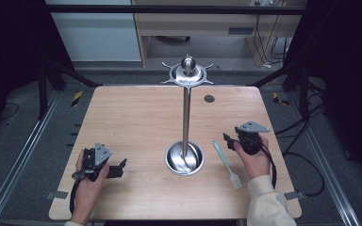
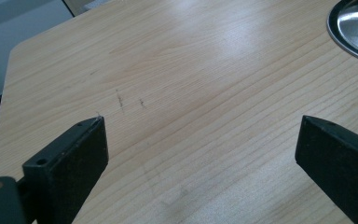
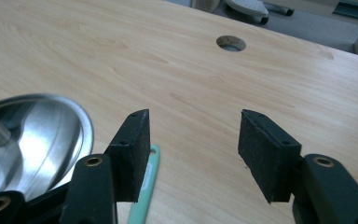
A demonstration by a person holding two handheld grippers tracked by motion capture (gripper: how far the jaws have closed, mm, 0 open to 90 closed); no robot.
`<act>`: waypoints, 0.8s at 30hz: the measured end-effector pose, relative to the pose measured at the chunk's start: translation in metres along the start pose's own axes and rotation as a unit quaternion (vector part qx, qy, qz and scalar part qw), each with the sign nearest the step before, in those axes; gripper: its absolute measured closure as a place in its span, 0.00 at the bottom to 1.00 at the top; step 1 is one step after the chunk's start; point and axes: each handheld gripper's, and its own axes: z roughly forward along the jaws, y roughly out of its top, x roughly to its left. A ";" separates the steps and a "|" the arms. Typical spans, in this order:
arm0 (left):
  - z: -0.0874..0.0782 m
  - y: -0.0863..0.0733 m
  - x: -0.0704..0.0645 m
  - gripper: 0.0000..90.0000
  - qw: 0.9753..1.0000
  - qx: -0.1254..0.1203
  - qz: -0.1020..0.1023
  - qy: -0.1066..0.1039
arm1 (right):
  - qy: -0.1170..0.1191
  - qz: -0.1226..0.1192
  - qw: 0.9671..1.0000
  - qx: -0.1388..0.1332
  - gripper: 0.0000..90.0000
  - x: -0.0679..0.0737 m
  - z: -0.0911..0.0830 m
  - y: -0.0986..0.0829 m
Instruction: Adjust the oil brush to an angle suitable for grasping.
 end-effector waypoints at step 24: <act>0.001 0.002 -0.003 0.02 1.000 0.005 0.016 -0.005 | 0.023 -0.063 0.992 0.109 0.76 0.033 0.030 -0.007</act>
